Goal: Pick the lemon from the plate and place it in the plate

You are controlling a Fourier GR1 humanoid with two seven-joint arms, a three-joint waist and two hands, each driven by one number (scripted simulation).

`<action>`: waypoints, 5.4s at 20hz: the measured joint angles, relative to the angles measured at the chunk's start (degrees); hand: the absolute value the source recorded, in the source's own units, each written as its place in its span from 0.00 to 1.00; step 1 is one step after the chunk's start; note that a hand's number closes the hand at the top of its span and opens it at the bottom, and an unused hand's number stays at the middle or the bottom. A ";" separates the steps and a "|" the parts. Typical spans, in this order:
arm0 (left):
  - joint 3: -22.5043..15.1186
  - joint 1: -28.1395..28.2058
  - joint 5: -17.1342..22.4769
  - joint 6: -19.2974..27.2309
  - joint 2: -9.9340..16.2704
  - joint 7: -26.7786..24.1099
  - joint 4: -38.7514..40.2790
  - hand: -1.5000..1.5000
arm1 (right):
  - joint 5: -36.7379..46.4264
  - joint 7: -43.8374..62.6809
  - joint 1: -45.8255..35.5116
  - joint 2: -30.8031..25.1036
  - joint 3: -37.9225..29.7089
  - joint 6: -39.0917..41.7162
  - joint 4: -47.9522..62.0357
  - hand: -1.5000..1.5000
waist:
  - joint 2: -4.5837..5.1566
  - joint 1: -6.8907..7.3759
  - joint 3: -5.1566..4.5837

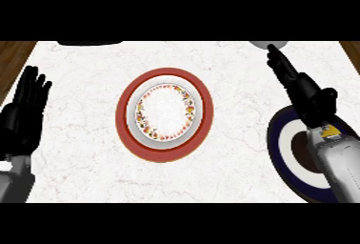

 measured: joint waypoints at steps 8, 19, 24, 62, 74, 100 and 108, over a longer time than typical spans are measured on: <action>-2.70 -2.30 -2.55 -3.38 2.98 0.82 -0.96 0.50 | -0.19 -17.04 0.88 -3.59 6.18 16.05 -11.64 1.00 | -2.65 -1.88 -0.89; -4.85 -3.77 -3.21 -7.09 3.53 1.25 -1.96 0.50 | 1.02 -59.56 24.34 -7.24 3.42 18.17 -2.12 0.00 | -1.44 -0.98 -0.91; -4.38 -4.54 -2.95 -8.17 3.71 2.50 -2.62 0.50 | -2.78 -65.62 27.76 -12.46 -3.51 17.94 2.58 0.00 | -1.58 -0.05 -1.06; 0.27 -6.70 -10.26 -14.12 -3.24 6.12 -2.42 0.50 | 44.94 -44.31 19.30 -23.40 -8.05 9.79 13.89 0.00 | -1.62 1.27 -1.32; 3.98 -5.92 -12.98 -17.86 -5.95 5.98 -2.20 0.50 | 55.99 -48.46 11.94 -15.76 -7.57 5.83 29.74 0.00 | -1.63 1.21 -1.30; 7.66 -1.81 -14.94 -17.89 -6.52 8.05 -5.03 0.50 | 60.33 -7.62 22.36 -1.82 -20.97 -11.66 24.33 1.00 | -3.59 -3.62 -2.91; 7.90 -1.71 -14.77 -18.30 -6.45 7.90 -5.07 0.50 | 62.50 2.36 28.62 9.39 -11.46 -10.18 -3.05 1.00 | -3.33 -3.25 -2.12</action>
